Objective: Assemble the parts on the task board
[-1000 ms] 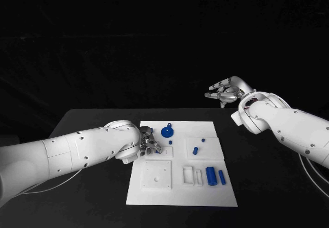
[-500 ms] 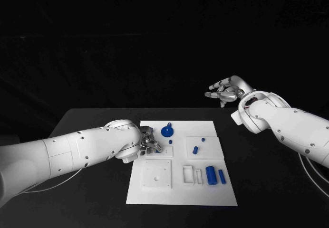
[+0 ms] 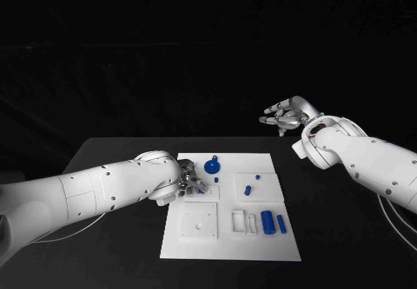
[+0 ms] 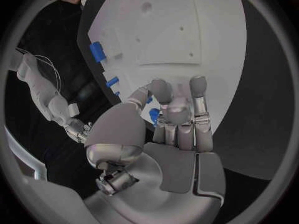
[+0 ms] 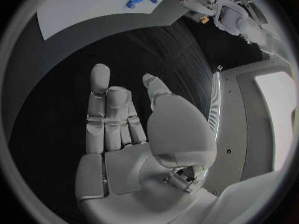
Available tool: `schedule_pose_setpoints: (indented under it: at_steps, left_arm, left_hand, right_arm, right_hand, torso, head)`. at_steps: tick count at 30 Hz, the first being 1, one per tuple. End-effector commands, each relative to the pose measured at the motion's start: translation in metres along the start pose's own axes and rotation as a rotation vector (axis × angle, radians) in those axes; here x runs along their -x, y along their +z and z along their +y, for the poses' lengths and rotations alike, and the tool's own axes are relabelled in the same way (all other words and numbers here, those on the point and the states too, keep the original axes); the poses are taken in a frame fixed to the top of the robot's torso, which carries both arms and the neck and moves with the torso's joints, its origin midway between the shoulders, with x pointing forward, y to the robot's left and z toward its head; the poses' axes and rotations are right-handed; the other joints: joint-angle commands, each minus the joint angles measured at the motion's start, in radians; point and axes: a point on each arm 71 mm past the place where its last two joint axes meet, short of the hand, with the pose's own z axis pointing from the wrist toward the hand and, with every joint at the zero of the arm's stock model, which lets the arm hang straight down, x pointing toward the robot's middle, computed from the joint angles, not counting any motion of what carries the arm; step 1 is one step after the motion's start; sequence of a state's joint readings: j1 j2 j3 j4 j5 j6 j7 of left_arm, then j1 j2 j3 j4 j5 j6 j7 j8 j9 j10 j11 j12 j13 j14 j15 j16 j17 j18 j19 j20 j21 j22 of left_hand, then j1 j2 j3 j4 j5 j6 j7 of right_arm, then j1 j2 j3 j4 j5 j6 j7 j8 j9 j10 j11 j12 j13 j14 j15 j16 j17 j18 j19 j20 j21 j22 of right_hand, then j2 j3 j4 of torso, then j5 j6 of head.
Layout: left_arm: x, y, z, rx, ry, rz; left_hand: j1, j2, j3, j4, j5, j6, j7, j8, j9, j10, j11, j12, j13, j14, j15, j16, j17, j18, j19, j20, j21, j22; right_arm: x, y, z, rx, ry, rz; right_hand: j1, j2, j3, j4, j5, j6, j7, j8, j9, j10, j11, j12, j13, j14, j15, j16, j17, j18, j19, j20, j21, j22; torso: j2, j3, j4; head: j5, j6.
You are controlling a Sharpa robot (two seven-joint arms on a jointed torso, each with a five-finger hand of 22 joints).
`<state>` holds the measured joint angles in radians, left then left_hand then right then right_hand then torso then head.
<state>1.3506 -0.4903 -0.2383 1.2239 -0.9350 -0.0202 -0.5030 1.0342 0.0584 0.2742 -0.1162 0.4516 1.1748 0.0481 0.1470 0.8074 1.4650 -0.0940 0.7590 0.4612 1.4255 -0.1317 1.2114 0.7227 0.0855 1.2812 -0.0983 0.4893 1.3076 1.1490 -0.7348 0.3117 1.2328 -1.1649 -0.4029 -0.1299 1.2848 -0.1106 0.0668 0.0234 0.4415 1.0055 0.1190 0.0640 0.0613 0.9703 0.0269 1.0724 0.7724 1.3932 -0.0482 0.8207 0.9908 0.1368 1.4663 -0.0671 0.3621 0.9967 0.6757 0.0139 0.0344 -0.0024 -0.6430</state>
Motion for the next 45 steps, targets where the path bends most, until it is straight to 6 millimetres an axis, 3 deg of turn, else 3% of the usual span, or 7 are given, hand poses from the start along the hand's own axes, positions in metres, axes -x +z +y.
schedule_pose_setpoints:
  at_steps: [1,16,45]
  left_arm:
    - [-0.005,0.002,0.001,0.015,0.027,0.037]
    - [-0.006,0.004,0.0,0.022,0.03,0.077]
    - [0.015,-0.002,-0.001,0.002,-0.096,0.208]
  left_hand:
    - [0.026,0.036,-0.002,0.007,-0.007,0.176,-0.111,0.004,0.275,0.046,-0.008,0.007,0.001,0.006,0.002,0.005,0.001,-0.016,0.006,0.003,-0.005,0.018]
    - [0.033,0.035,0.01,-0.013,0.025,0.179,-0.11,0.001,0.276,0.046,-0.008,0.01,0.002,0.006,0.003,0.01,0.006,-0.015,0.005,0.004,-0.006,0.019]
    - [0.032,0.04,0.014,-0.021,0.019,0.171,-0.108,-0.003,0.28,0.047,-0.006,0.005,-0.004,-0.001,0.005,0.001,-0.01,-0.013,-0.002,0.008,-0.008,0.019]
  right_arm:
    - [-0.001,0.0,0.001,0.005,-0.001,0.009]
    - [-0.003,0.001,0.0,0.002,0.002,0.014]
    - [-0.007,0.002,-0.002,-0.002,0.01,0.032]
  right_hand:
    - [-0.009,0.002,0.005,0.0,0.006,0.004,0.0,-0.002,0.001,-0.001,-0.004,0.002,-0.001,-0.005,0.0,-0.005,0.0,0.016,0.033,0.001,-0.006,0.001]
    - [-0.009,0.002,0.006,-0.001,0.01,0.005,0.0,-0.002,0.001,-0.001,-0.004,0.002,-0.002,-0.005,0.0,-0.005,0.0,0.016,0.034,0.001,-0.006,0.002]
    - [-0.011,0.005,0.009,-0.006,0.01,0.0,0.0,-0.002,0.0,-0.003,-0.004,0.003,-0.003,-0.006,0.0,-0.007,-0.002,0.016,0.034,0.002,-0.01,0.005]
  torso:
    - [0.0,0.0006,0.0004]
    - [0.001,0.0008,-0.0009]
    - [0.001,-0.0001,0.0007]
  head:
    - [-0.001,-0.002]
    - [-0.003,-0.003]
    - [-0.011,0.004]
